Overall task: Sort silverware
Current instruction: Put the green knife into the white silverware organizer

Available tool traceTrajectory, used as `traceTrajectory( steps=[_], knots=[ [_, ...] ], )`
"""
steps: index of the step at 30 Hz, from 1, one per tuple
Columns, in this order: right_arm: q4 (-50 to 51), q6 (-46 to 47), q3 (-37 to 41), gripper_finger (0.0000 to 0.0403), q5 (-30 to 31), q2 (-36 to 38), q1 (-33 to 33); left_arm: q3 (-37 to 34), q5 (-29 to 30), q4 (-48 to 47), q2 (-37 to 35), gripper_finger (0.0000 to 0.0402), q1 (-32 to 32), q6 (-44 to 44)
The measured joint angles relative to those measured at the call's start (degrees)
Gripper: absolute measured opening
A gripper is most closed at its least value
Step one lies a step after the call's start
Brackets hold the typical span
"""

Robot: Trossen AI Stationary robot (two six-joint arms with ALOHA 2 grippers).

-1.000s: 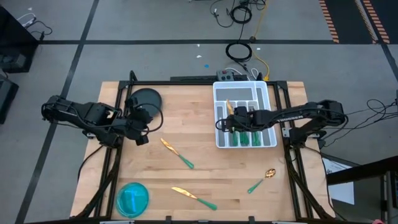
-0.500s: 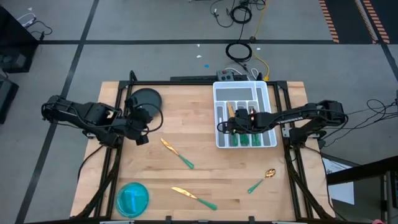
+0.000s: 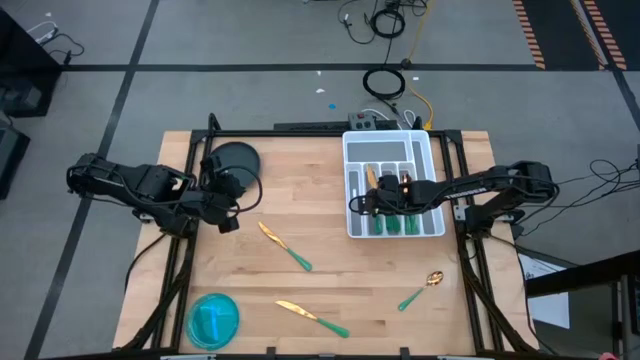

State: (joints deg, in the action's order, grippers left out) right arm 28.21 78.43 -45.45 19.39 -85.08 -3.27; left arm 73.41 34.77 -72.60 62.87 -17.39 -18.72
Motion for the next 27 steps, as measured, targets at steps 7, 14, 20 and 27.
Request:
traceTrajectory(
  steps=[7,14,20,27],
  knots=[
    [-0.8,0.1,0.0,0.0,-0.3,-1.7,0.0,0.0,0.3,0.0,0.0,0.0028,0.0,0.1],
    [-0.8,0.0,0.0,0.0,-0.4,-2.1,0.0,0.0,0.3,0.0,0.0,0.0028,0.0,0.4],
    [-0.7,0.0,0.0,0.0,-1.5,-2.4,0.0,0.0,0.4,0.0,0.0,0.0028,0.0,1.1],
    [-0.8,0.3,0.0,0.0,-2.5,-4.2,0.0,0.0,0.6,0.0,0.0,0.0028,0.0,1.1]
  ],
)
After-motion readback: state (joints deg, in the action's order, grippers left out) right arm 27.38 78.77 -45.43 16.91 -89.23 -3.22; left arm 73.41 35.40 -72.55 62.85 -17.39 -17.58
